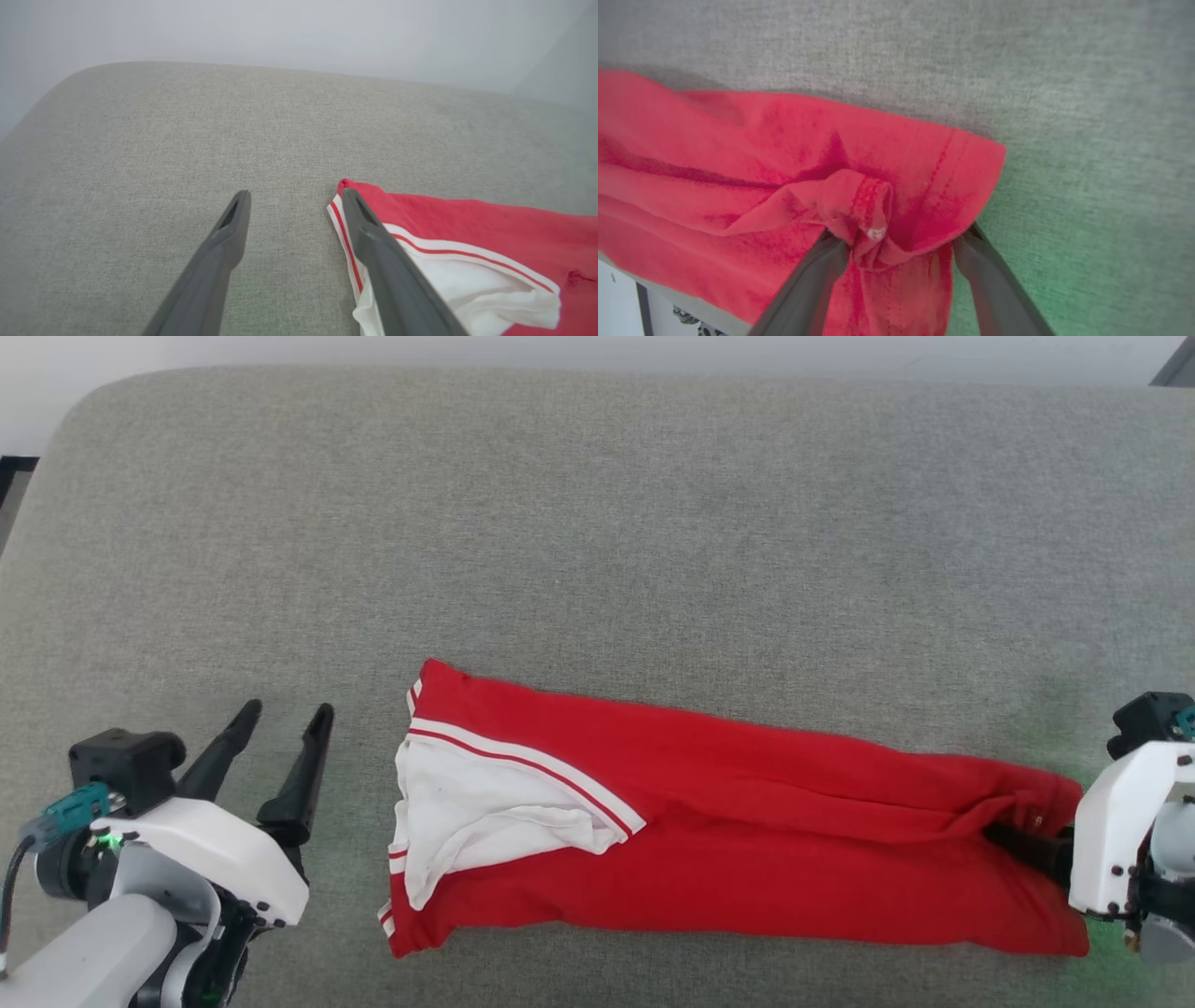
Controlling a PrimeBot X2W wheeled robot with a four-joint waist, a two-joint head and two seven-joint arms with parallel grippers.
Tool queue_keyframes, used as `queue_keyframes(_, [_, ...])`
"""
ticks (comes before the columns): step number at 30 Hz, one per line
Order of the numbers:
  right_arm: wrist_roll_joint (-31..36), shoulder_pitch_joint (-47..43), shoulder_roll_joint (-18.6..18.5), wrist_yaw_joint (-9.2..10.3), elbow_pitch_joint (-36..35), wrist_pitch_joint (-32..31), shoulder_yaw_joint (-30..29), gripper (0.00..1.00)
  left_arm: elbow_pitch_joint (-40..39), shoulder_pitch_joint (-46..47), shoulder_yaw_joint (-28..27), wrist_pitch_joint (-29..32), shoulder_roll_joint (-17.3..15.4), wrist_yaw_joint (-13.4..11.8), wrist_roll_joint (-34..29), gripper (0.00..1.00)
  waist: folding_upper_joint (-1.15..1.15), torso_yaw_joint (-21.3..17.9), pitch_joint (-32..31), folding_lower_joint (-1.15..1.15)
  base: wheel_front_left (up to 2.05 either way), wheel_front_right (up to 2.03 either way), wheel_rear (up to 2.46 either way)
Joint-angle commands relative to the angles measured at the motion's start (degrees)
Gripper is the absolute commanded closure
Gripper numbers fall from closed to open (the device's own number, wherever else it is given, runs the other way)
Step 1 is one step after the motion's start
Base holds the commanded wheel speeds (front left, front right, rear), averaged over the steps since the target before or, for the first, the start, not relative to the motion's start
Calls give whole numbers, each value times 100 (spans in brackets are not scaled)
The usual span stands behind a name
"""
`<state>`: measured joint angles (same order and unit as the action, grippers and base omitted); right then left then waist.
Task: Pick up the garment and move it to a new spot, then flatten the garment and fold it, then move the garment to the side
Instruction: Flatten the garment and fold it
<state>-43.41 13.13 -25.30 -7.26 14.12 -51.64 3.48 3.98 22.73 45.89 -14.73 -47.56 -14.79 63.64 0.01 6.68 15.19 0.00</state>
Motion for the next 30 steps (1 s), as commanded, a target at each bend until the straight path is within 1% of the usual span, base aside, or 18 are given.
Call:
queue_keyframes(1, [-206, -217, 448, -43, 264, -216, 422, 99, 32, -92, -88, -39, 49, 33, -9, 0, -1, 17, -7, 0, 0, 0, 0])
queue_keyframes(2, [-453, -219, 511, -50, 249, -320, 529, 100, 51, -149, -234, -49, 139, 85, -90, 0, -1, 33, -14, 0, 0, 0, 0])
queue_keyframes(4, [-785, -115, 506, -51, 163, -362, 519, 100, 121, -342, -658, -49, 309, 135, -342, 0, -1, 49, -24, 0, 0, 0, 0])
queue_keyframes(7, [-1054, 48, 182, -27, -16, -232, 324, 100, 178, -738, -1326, -50, 660, 347, -686, 0, -1, 35, -48, 0, 0, 0, 0])
queue_keyframes(9, [-1226, 110, 55, -22, -159, -163, 224, 100, 236, -1000, -1720, -49, 848, 521, -993, 0, -1, 8, -69, 0, 0, 0, 0])
queue_keyframes(13, [-1363, 145, -240, -23, -280, -55, 18, 100, 325, -1472, -2454, -50, 1306, 925, -1424, 0, -1, -74, -117, 0, 0, 0, 0])
queue_keyframes(15, [-1339, 144, -380, -23, -260, 21, -138, 100, 369, -1631, -2803, -50, 1551, 1127, -1643, 0, -1, -109, -141, 0, 0, 0, 0])
queue_keyframes(18, [-1298, 153, -578, -22, -144, 121, -395, 100, 442, -1818, -3228, -50, 1899, 1362, -1925, 0, -1, -173, -166, 0, 0, 0, 0])
queue_keyframes(23, [-1156, 264, -922, -22, 152, 330, -814, 100, 547, -1974, -3740, -51, 2339, 1753, -2392, 0, -1, -281, -184, 0, 0, 0, 0])
queue_keyframes(26, [-997, 362, -1103, -22, 410, 460, -1029, 100, 560, -1996, -3995, -51, 2554, 1920, -2615, 0, -1, -336, -187, 0, 0, 0, 0])
queue_keyframes(30, [-671, 511, -1366, -22, 839, 651, -1307, 100, 615, -2050, -4237, -51, 2761, 2081, -2861, 0, -1, -405, -188, 0, 0, 0, 0])
